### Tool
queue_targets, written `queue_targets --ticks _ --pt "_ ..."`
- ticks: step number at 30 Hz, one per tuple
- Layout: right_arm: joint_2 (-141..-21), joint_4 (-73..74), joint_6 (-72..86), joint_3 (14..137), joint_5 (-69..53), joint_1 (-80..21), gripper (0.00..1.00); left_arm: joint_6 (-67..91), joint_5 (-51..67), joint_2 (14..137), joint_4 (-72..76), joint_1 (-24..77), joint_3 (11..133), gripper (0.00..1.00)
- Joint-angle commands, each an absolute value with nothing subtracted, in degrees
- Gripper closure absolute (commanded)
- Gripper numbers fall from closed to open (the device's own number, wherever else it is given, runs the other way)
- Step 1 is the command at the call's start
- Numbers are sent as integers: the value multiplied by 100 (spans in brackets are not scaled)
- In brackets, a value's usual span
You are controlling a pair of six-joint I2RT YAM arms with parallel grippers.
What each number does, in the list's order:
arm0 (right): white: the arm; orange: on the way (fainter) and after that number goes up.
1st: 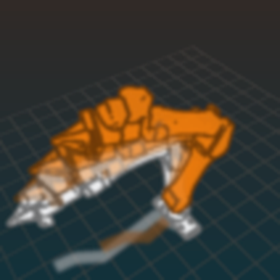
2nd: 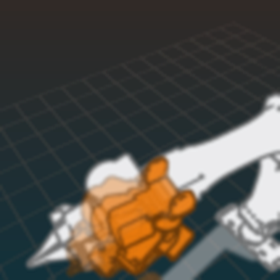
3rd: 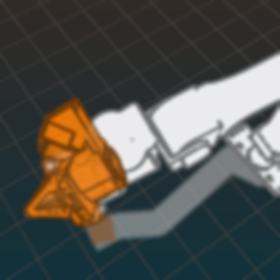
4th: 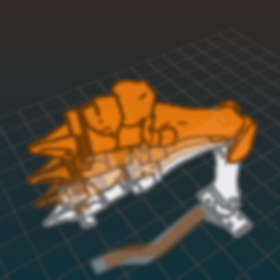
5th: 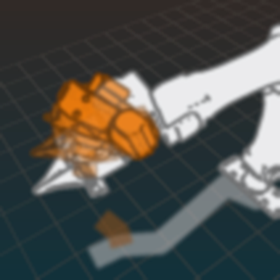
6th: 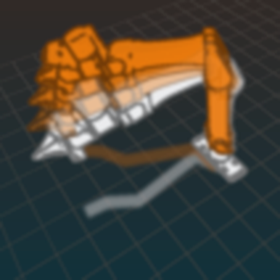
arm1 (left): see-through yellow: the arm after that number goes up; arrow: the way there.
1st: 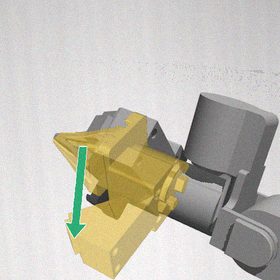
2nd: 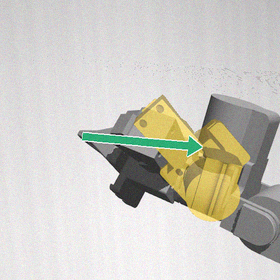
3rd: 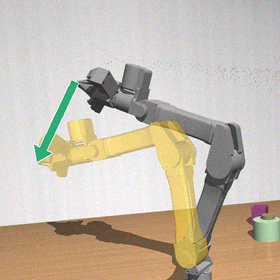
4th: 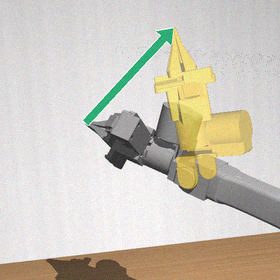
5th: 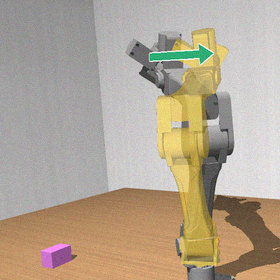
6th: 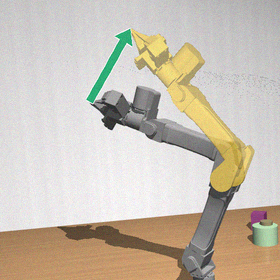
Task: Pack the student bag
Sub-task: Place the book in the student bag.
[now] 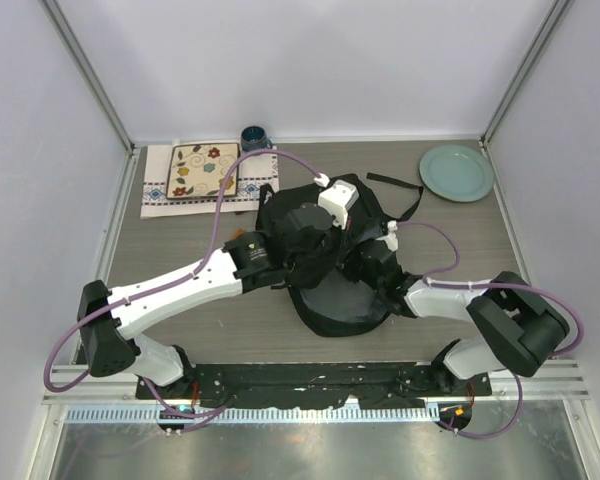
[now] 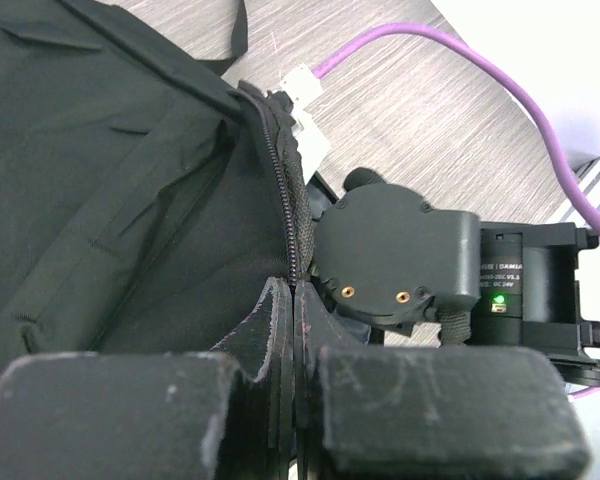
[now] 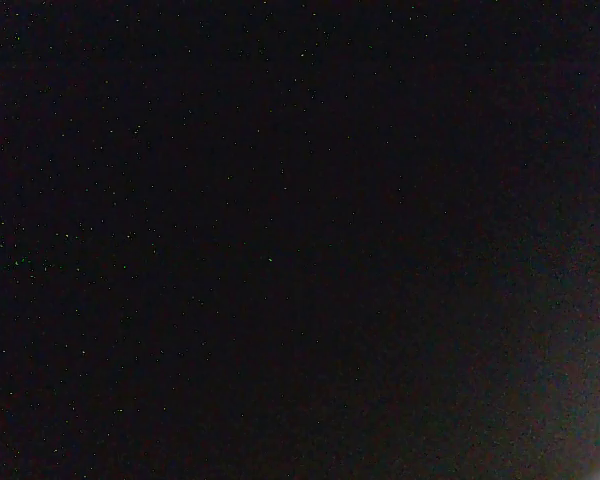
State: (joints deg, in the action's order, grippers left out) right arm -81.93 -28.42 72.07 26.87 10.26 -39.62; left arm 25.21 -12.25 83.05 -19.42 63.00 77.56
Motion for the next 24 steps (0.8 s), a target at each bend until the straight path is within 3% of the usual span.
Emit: queue_targets --ticks 1,6,13,19,21,22,24 --pt "-7718 -3270 7049 2287 897 -3929 96 2628 -1222 8060 -1652 6319 7691 100" --pt "-5737 -2227 7058 1380 1159 -3929 75 2689 -1152 8095 -1486 6293 7629 100" --pt "-2834 1540 6680 1766 2722 -3929 55 2760 -801 8305 -1380 6267 7752 100" --pt "-2373 3672 7066 2574 4007 -3929 46 2795 -18 8955 -1669 6249 8068 100" --pt "-2373 4041 7058 2838 4183 -3929 43 2926 298 9123 -1740 6249 7999 87" --pt "-2382 4147 7058 2908 4227 -3929 43 2979 290 9132 -1810 6249 7946 69" --pt "-2408 4428 7058 3093 4271 -3929 42 3146 80 8922 -1793 6249 7622 54"
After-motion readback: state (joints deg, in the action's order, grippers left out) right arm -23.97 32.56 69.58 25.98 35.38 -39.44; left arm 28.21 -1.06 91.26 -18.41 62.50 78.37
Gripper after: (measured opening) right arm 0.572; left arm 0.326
